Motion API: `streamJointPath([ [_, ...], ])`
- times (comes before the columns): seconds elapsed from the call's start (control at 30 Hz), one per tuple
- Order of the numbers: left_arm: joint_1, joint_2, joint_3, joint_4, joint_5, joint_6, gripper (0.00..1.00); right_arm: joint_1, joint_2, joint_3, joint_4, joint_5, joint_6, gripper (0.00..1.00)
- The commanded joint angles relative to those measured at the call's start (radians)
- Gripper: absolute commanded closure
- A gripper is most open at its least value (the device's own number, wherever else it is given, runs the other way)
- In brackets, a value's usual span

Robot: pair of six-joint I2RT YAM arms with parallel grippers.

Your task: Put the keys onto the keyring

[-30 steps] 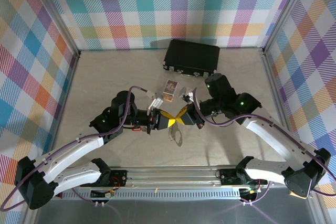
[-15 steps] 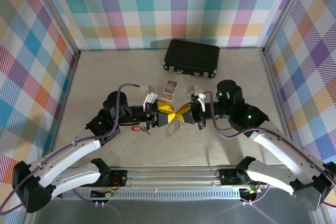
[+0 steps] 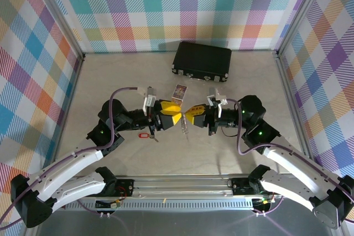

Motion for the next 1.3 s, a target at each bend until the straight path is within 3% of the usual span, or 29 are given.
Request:
streamJointPath([
  [0.0, -0.009, 0.003, -0.016, 0.045, 0.016, -0.004, 0.65, 0.005, -0.012, -0.027, 0.199, 0.027, 0.086, 1.00],
  [0.73, -0.008, 0.028, -0.029, 0.122, 0.021, -0.029, 0.73, 0.005, 0.019, -0.090, 0.380, 0.030, 0.174, 1.00],
  [1.27, -0.010, 0.064, -0.036, 0.207, 0.046, -0.073, 0.98, 0.006, 0.035, -0.118, 0.436, 0.063, 0.195, 1.00],
])
